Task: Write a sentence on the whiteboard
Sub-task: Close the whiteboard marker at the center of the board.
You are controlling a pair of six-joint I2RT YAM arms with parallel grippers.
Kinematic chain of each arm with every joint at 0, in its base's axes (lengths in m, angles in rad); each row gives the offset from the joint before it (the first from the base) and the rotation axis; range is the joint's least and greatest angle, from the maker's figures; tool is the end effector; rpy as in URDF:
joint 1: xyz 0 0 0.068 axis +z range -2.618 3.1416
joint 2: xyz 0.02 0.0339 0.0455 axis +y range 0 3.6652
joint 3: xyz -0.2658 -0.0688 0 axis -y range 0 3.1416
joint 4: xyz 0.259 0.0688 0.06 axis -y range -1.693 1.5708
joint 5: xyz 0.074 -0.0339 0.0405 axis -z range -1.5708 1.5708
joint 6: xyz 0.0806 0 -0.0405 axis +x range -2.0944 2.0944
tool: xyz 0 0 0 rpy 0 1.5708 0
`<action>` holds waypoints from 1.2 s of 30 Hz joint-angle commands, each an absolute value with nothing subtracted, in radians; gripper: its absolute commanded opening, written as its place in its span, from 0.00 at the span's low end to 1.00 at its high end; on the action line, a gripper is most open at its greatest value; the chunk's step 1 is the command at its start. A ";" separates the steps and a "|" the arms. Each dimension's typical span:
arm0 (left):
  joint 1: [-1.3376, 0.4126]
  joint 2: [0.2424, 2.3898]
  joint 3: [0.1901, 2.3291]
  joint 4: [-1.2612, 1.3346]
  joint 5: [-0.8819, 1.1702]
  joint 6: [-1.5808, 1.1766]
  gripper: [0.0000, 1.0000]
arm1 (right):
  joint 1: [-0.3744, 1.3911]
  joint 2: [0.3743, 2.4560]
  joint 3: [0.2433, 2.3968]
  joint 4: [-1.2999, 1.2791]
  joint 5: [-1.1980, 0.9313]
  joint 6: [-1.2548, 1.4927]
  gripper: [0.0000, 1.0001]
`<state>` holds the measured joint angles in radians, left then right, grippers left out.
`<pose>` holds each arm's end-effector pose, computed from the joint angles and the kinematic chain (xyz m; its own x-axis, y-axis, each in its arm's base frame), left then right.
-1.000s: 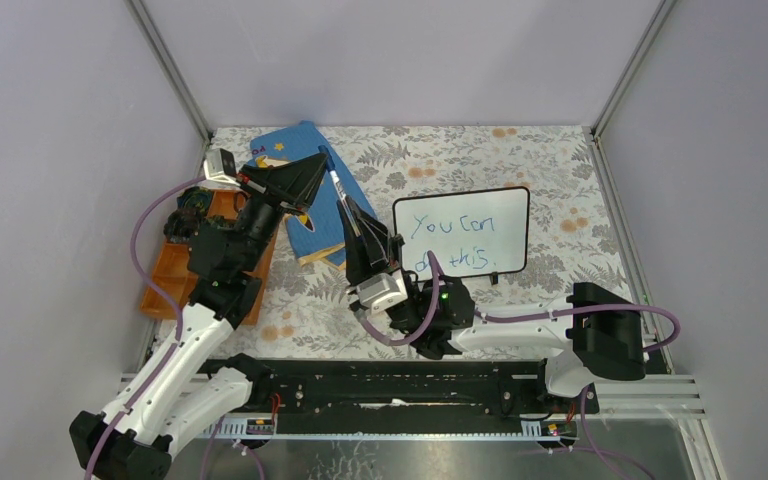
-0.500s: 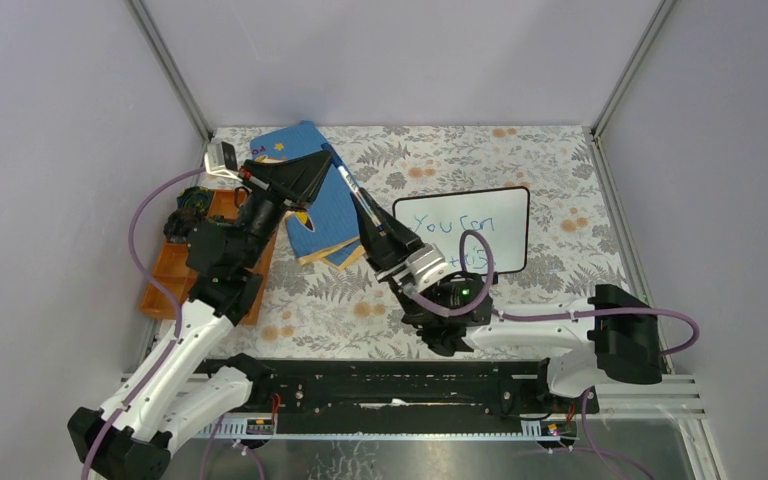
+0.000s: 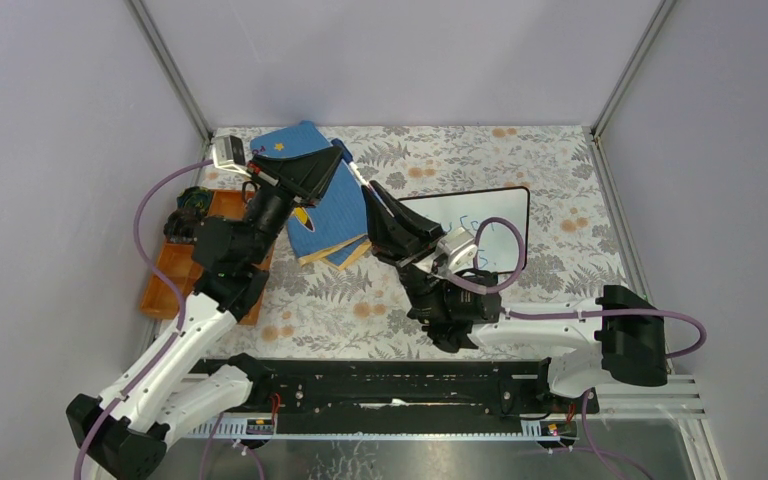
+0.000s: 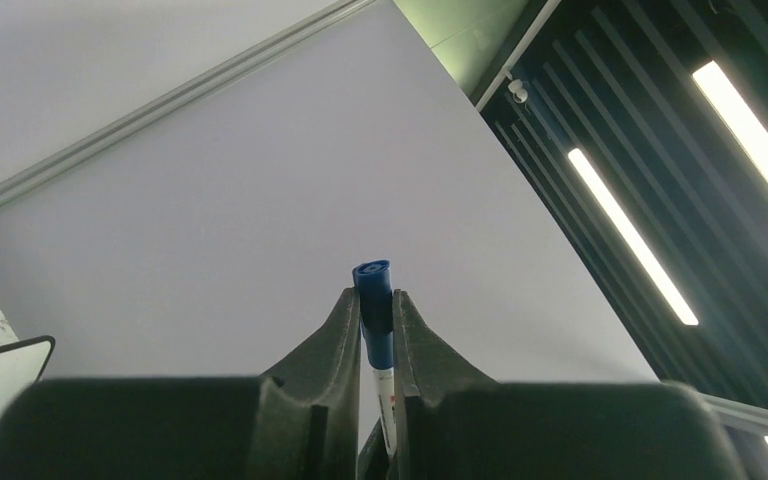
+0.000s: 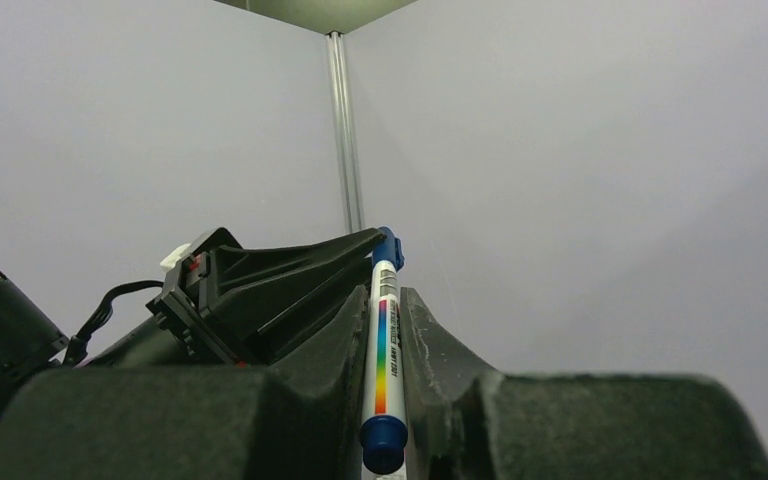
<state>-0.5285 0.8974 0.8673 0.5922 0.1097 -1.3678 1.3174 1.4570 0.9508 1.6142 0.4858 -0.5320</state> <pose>0.2074 -0.1313 0.4556 -0.4765 -0.8492 -0.2277 0.5680 -0.0996 -0.8170 0.1142 0.2909 0.4345 0.6011 0.5317 -0.5967 -0.5789 0.8044 0.1336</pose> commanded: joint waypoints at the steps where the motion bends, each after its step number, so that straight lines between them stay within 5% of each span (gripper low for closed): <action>1: -0.587 0.904 0.882 0.630 0.215 -1.314 0.00 | 1.289 1.440 0.968 1.684 0.533 -0.468 0.00; 15: -0.610 0.886 0.881 0.576 0.172 -1.266 0.00 | 1.273 1.418 0.946 1.679 0.527 -0.433 0.00; 20: -0.611 0.882 0.888 0.569 0.158 -1.256 0.16 | 1.272 1.401 0.934 1.673 0.520 -0.431 0.00; 36: -0.611 0.887 0.899 0.571 0.163 -1.246 0.29 | 1.273 1.390 0.916 1.678 0.513 -0.434 0.00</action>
